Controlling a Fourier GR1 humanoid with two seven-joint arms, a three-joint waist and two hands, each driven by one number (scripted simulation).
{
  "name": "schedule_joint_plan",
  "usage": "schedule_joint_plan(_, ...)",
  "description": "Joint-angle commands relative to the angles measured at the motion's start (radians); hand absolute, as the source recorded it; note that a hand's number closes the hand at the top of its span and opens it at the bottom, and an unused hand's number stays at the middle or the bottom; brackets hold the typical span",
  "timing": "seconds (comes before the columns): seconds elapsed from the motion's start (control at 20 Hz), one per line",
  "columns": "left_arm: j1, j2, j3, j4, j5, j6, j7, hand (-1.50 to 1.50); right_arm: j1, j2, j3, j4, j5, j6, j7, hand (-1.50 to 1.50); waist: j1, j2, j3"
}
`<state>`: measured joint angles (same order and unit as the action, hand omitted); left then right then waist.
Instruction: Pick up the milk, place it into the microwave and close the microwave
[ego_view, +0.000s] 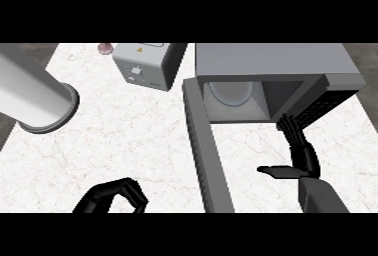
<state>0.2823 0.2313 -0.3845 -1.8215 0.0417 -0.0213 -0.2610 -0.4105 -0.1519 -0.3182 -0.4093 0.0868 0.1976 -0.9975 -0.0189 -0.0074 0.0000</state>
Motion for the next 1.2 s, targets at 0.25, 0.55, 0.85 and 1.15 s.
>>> schedule_joint_plan(0.25, -0.109, 0.015, -0.14, 0.129, -0.224, -0.014, 0.034, 1.5, 0.21, -0.041, 0.043, -0.279, -0.075, 0.182, -0.006, -1.5, -0.021, -0.002, -0.002)
schedule_joint_plan(0.55, -0.213, -0.111, -0.229, 0.26, -0.264, -0.023, 0.11, 1.5, 0.372, -0.077, 0.067, -0.586, -0.172, 0.242, 0.14, -1.5, -0.024, -0.001, -0.003)
schedule_joint_plan(0.85, -0.335, -0.227, -0.304, 0.476, -0.303, 0.061, 0.053, 1.5, 0.554, -0.081, 0.068, -0.885, -0.284, 0.265, 0.269, -1.5, -0.011, 0.005, -0.002)
schedule_joint_plan(1.15, -0.548, -0.23, -0.492, 0.642, -0.122, 0.265, 0.058, 1.5, 0.565, -0.115, 0.076, -1.054, -0.398, 0.324, 0.392, -1.5, -0.029, 0.01, -0.003)
